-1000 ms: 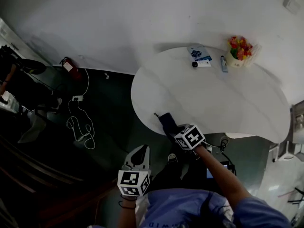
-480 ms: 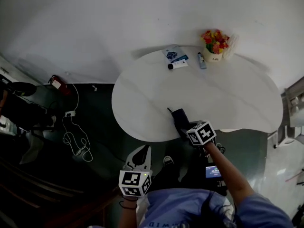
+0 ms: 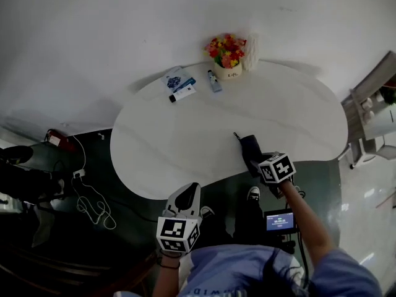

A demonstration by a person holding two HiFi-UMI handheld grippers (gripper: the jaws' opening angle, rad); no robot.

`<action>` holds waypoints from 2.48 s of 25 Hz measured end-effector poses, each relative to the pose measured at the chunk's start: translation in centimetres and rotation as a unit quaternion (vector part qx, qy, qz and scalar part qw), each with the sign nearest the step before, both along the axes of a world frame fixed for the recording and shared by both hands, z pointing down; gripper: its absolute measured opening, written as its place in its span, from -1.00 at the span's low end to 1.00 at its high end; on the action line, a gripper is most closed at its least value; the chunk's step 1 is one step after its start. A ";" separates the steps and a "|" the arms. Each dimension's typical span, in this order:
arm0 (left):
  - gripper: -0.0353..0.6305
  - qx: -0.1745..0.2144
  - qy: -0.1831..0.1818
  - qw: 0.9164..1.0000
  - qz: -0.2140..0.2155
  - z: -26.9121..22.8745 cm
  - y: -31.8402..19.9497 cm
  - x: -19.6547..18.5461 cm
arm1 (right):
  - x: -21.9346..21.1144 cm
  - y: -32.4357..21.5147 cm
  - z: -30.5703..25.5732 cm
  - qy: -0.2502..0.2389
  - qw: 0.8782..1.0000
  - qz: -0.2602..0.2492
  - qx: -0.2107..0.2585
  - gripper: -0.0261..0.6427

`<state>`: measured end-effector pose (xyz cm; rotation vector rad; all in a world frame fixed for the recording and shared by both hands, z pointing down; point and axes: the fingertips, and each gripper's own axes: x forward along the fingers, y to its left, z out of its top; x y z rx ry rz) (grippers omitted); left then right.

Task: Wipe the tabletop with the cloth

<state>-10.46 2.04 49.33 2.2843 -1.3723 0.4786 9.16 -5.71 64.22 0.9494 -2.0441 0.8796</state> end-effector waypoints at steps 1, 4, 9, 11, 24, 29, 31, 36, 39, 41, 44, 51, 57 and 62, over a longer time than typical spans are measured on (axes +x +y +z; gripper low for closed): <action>-0.84 -0.001 0.000 1.000 0.008 0.0 -0.4 1.3 | 2.2 -0.2 -0.2 0.007 1.000 0.012 0.002 -0.71; -0.84 0.000 -0.002 0.999 0.032 -0.1 -1.6 5.0 | 8.8 -0.5 -0.2 0.020 0.998 0.052 0.002 -0.71; -0.84 -0.002 -0.008 0.998 0.058 -0.1 -3.7 10.0 | 19.3 -0.5 -0.3 0.034 0.991 0.129 0.002 -0.71; -0.84 -0.002 -0.010 0.998 0.067 -0.1 -4.5 11.9 | 23.2 -0.3 -0.2 0.039 0.987 0.156 0.001 -0.71; -0.84 0.000 0.003 0.991 0.134 -0.4 -6.8 25.7 | 42.4 2.4 0.3 0.065 0.958 0.278 -0.008 -0.71; -0.84 -0.003 -0.005 0.990 0.140 -0.5 -7.2 27.2 | 46.1 3.1 0.4 0.068 0.951 0.302 -0.010 -0.71; -0.84 -0.005 -0.010 0.991 0.135 -0.3 -7.4 26.9 | 46.9 3.1 0.4 0.067 0.950 0.306 -0.007 -0.71; -0.84 -0.009 -0.019 0.994 0.111 0.1 -8.1 25.8 | 46.6 2.6 -0.9 0.053 0.948 0.312 0.014 -0.71; -0.84 -0.010 -0.011 0.996 0.090 -0.2 -8.3 25.2 | 45.2 2.3 -1.6 0.036 0.952 0.303 0.019 -0.71; -0.84 -0.011 -0.008 0.997 0.079 -0.4 -8.1 24.7 | 43.5 1.9 -2.2 0.018 0.956 0.291 0.022 -0.71; -0.84 -0.011 -0.011 0.998 0.066 -0.5 -7.9 23.4 | 40.4 1.1 -3.3 -0.006 0.960 0.277 0.030 -0.71; -0.84 -0.007 -0.013 0.999 0.049 -0.8 -6.4 19.3 | 31.5 0.3 -7.0 -0.041 0.973 0.215 0.065 -0.71; -0.84 0.017 -0.006 0.998 0.062 -2.6 -3.2 15.6 | 26.0 3.6 -10.2 -0.045 0.972 0.213 0.094 -0.71; -0.84 0.017 -0.006 0.998 0.061 -2.2 1.0 10.0 | 20.2 8.1 -11.3 -0.048 0.971 0.211 0.106 -0.71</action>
